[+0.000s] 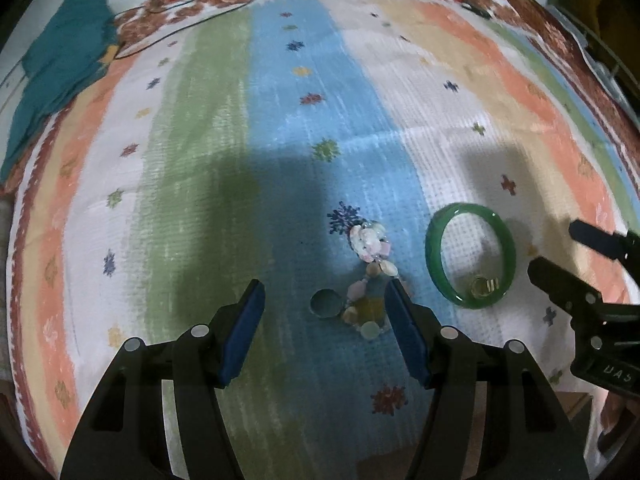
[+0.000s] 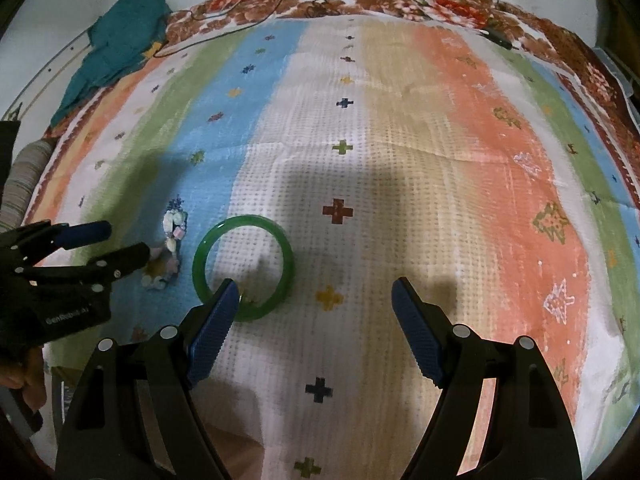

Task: Organize jewelry
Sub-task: 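Move the right tool to the green jade bangle while the left tool approaches the white charm, then close the right tool on the bangle rim while the left tool grips the white charm strand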

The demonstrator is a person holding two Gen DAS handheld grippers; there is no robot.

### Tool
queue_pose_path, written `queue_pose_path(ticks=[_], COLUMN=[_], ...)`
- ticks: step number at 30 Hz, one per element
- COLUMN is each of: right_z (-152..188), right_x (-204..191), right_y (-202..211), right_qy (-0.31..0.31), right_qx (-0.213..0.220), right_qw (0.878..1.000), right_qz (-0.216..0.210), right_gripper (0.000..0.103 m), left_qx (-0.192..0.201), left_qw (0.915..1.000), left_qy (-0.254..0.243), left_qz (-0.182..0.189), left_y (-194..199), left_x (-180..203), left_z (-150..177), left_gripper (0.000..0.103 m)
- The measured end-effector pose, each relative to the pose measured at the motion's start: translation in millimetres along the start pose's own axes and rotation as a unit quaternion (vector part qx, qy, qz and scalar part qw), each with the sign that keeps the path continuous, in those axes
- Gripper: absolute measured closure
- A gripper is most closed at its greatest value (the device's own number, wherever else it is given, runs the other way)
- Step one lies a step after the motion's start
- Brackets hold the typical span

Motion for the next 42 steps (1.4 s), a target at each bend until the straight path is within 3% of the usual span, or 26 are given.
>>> queue_pose_path(ticks=[9,14,20,27,29,31,35,37,40,42], right_z=[-4.0,-5.5,-0.6,1.0,1.4,0.9,-0.7,-0.1,0.6,0.4], right_x=[-1.5,-6.1,-3.2,-3.6,-4.7,-5.6,-6.4,-8.5,-9.8,-9.3], right_y=[-13.3,-21.2,-29.5,-31.3,-31.1,-30.7,-31.3,-31.4,-31.9,-31.8], right_qy=[0.011,0.020,0.022,0.027,0.031,0.032,0.026,0.025,0.025,0.019], right_qx=[-0.003,-0.008,-0.018,-0.016,-0.015,-0.015,-0.015,-0.014,-0.014,-0.013], right_qw=[1.000,1.000,0.999,0.999,0.999,0.999,1.000,1.000,1.000,1.000], right_qz=[0.003,0.008,0.017,0.019,0.018,0.016,0.006,-0.002,-0.009,-0.014], right_gripper=[0.024,0.025,0.041,0.047,0.056,0.062,0.080,0.086,0.094,0.095], left_qx=[-0.009,-0.002,-0.001,-0.014,-0.015,-0.011,-0.006,-0.004,-0.003,-0.003], left_qw=[0.9999,0.9999,0.9997,0.9987,0.9985,0.9985,0.9982,0.9982,0.9979,0.9977], left_qy=[-0.003,-0.012,-0.025,-0.046,-0.049,-0.050,-0.057,-0.057,-0.063,-0.066], left_qz=[-0.005,-0.007,0.006,0.015,0.019,0.017,0.017,0.020,0.016,0.014], left_y=[-12.5,-17.2,-19.8,-23.7,-23.9,-23.8,-25.2,-27.1,-28.7,-28.4], left_x=[-3.9,-2.8,2.3,8.8,10.6,10.4,11.1,10.9,11.8,12.6], left_z=[-1.8,-3.9,-7.4,0.1,0.0,-1.4,-4.4,-7.4,-9.5,-10.0], left_gripper=[0.041,0.046,0.056,0.061,0.065,0.076,0.082,0.093,0.093,0.094])
Point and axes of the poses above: each gripper's, at about its wrist camera, not at the fingertips, and y roughly against the way its jaws point, x to its right, z to its underside, the point moved 7 cm from there along -y, roughly the way its jaws point, and after that the axes turned 7 degrees about x, right-handed, at the moved point
